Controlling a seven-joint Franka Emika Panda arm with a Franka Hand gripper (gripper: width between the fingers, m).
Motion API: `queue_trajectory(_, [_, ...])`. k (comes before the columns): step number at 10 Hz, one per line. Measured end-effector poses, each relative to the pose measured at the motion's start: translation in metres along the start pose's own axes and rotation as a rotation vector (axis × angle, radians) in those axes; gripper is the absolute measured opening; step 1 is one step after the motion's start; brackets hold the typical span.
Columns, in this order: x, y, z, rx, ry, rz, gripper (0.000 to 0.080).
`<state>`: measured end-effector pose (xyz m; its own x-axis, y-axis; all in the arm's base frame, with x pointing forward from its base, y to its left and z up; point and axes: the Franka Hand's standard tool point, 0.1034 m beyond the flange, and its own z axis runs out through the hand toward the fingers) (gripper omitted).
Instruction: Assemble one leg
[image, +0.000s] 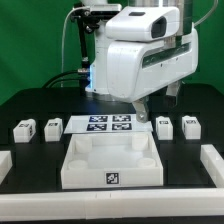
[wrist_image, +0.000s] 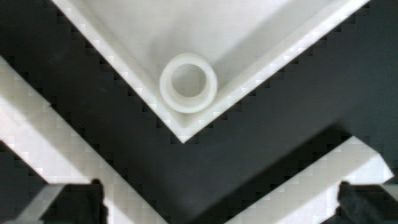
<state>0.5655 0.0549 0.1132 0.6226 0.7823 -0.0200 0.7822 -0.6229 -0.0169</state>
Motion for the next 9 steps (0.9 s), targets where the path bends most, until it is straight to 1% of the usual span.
queue_trajectory(2, [0.0000,0.0000,0.0000,0.000,0.000,0.000,0.0650])
queue_trajectory(3, [-0.0016,0.0016,0.0001,-0.007,-0.007,-0.112,0.0650])
queue_trajectory(9, [-0.0016,0.0016,0.0001,-0.007,-0.007,-0.112,0.0650])
